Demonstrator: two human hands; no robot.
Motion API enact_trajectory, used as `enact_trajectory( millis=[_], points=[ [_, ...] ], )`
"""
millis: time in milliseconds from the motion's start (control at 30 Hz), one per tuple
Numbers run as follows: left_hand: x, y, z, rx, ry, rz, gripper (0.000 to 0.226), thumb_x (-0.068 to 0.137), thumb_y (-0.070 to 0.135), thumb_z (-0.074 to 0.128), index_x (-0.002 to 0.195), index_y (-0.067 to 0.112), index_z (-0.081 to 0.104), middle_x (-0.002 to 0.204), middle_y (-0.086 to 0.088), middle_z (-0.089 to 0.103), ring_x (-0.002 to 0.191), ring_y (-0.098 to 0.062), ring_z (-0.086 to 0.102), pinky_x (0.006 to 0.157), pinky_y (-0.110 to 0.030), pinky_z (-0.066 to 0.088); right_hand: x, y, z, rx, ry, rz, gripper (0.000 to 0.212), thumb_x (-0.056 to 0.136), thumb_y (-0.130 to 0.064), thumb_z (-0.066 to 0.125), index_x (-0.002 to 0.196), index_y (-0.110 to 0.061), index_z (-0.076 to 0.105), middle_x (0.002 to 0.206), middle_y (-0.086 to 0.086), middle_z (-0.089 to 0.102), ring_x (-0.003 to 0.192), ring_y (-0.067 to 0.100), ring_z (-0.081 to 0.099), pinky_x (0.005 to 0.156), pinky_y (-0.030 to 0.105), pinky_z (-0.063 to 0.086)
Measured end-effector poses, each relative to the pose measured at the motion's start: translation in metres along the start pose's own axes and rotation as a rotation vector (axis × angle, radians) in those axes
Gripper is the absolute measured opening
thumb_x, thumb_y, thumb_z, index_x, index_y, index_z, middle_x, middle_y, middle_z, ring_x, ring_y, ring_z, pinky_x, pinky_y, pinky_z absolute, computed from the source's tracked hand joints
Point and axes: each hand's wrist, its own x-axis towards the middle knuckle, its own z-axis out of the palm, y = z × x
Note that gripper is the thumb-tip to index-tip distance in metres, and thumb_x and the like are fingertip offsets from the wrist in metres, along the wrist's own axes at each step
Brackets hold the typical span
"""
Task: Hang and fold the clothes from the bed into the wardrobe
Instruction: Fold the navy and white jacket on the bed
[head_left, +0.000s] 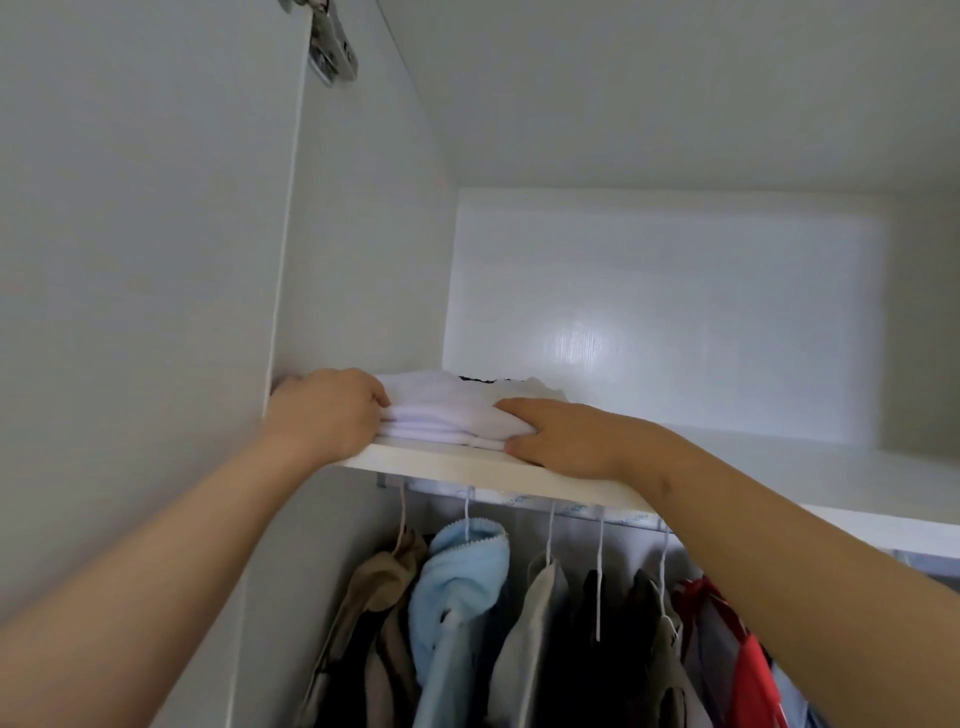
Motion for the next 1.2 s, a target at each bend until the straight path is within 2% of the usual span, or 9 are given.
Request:
enact_trajectory(
  millis=[100, 200, 433, 567, 733, 933, 1033, 1100, 1200],
  points=[
    [-0.001, -0.003, 0.003, 0.160, -0.017, 0.038, 0.036, 0.097, 0.020, 0.027, 0.110, 0.017, 0.061, 0.129, -0.003, 0.055, 0.131, -0.025, 0.039, 0.100, -0.037, 0.034, 0.013, -0.013, 0.006, -0.007, 0.003, 0.009, 0.055, 0.101, -0.025, 0.034, 0.150, -0.017, 0.009, 0.156, 0.004, 0.018, 0.140, 0.020, 0.024, 0.110, 0.026, 0.019],
    [-0.002, -0.003, 0.005, 0.100, -0.033, -0.004, 0.038, 0.098, 0.023, 0.024, 0.106, 0.012, 0.059, 0.134, -0.007, 0.052, 0.141, -0.026, 0.023, 0.105, -0.039, 0.028, 0.018, -0.017, 0.009, 0.020, 0.014, 0.021, 0.055, 0.100, -0.028, 0.035, 0.150, -0.016, 0.013, 0.154, 0.005, 0.022, 0.137, 0.024, 0.028, 0.110, 0.030, 0.023],
    [-0.007, -0.005, 0.009, -0.112, 0.035, -0.065, 0.036, 0.097, 0.025, 0.026, 0.115, 0.009, 0.053, 0.141, -0.009, 0.043, 0.142, -0.022, 0.019, 0.106, -0.039, 0.026, 0.012, -0.013, 0.017, 0.158, 0.247, 0.063, 0.066, 0.087, -0.058, 0.047, 0.145, -0.036, 0.024, 0.156, -0.005, 0.013, 0.143, 0.026, 0.011, 0.115, 0.048, 0.017],
    [-0.011, -0.006, 0.017, -0.152, 0.076, -0.070, 0.034, 0.097, 0.026, 0.026, 0.113, 0.014, 0.053, 0.142, -0.002, 0.042, 0.143, -0.018, 0.016, 0.104, -0.038, 0.027, 0.013, -0.010, 0.020, 0.112, 0.191, 0.068, 0.067, 0.085, -0.063, 0.046, 0.144, -0.042, 0.023, 0.158, -0.006, 0.005, 0.144, 0.026, 0.007, 0.115, 0.049, 0.014],
    [-0.016, -0.009, 0.023, -0.075, 0.116, -0.034, 0.043, 0.098, 0.030, 0.022, 0.135, 0.023, 0.044, 0.153, 0.003, 0.026, 0.144, -0.020, 0.012, 0.109, -0.037, 0.021, 0.012, -0.014, 0.017, 0.037, 0.236, 0.104, 0.066, 0.087, -0.065, 0.038, 0.145, -0.038, 0.023, 0.156, -0.005, 0.018, 0.140, 0.024, 0.024, 0.112, 0.050, 0.021],
    [-0.056, -0.007, 0.037, -0.110, 0.282, 0.035, 0.044, 0.096, 0.036, 0.032, 0.135, 0.020, 0.046, 0.151, -0.009, 0.030, 0.141, -0.032, 0.016, 0.112, -0.044, 0.014, -0.011, -0.036, 0.040, -0.220, 0.448, 0.297, 0.054, 0.094, -0.057, 0.015, 0.145, -0.038, 0.017, 0.149, 0.004, 0.033, 0.123, 0.031, 0.045, 0.106, 0.054, 0.018],
    [-0.088, -0.008, 0.047, -0.297, 0.219, 0.089, 0.056, 0.092, 0.038, 0.045, 0.144, 0.021, 0.033, 0.155, -0.008, 0.019, 0.143, -0.031, 0.009, 0.114, -0.042, 0.013, -0.037, -0.043, 0.065, -0.272, 0.469, 0.315, 0.059, 0.094, -0.060, 0.018, 0.148, -0.039, 0.007, 0.157, 0.004, 0.012, 0.142, 0.033, 0.015, 0.111, 0.058, -0.002],
    [-0.111, -0.002, 0.047, -0.532, 0.175, 0.131, 0.056, 0.090, 0.035, 0.051, 0.142, 0.023, 0.035, 0.153, -0.006, 0.022, 0.139, -0.028, 0.022, 0.111, -0.042, 0.023, -0.061, -0.048, 0.081, -0.178, 0.501, 0.251, 0.063, 0.093, -0.059, 0.028, 0.148, -0.039, 0.006, 0.159, 0.002, 0.003, 0.145, 0.030, -0.004, 0.112, 0.053, -0.007],
    [-0.151, 0.019, 0.049, -0.765, 0.144, 0.307, 0.044, 0.087, 0.030, 0.058, 0.129, 0.018, 0.049, 0.131, 0.002, 0.049, 0.119, -0.017, 0.045, 0.099, -0.032, 0.036, -0.108, -0.057, 0.108, 0.181, 0.573, 0.242, 0.063, 0.091, -0.052, 0.042, 0.146, -0.044, 0.013, 0.158, -0.005, 0.008, 0.145, 0.017, 0.000, 0.114, 0.048, -0.002]
  ],
)
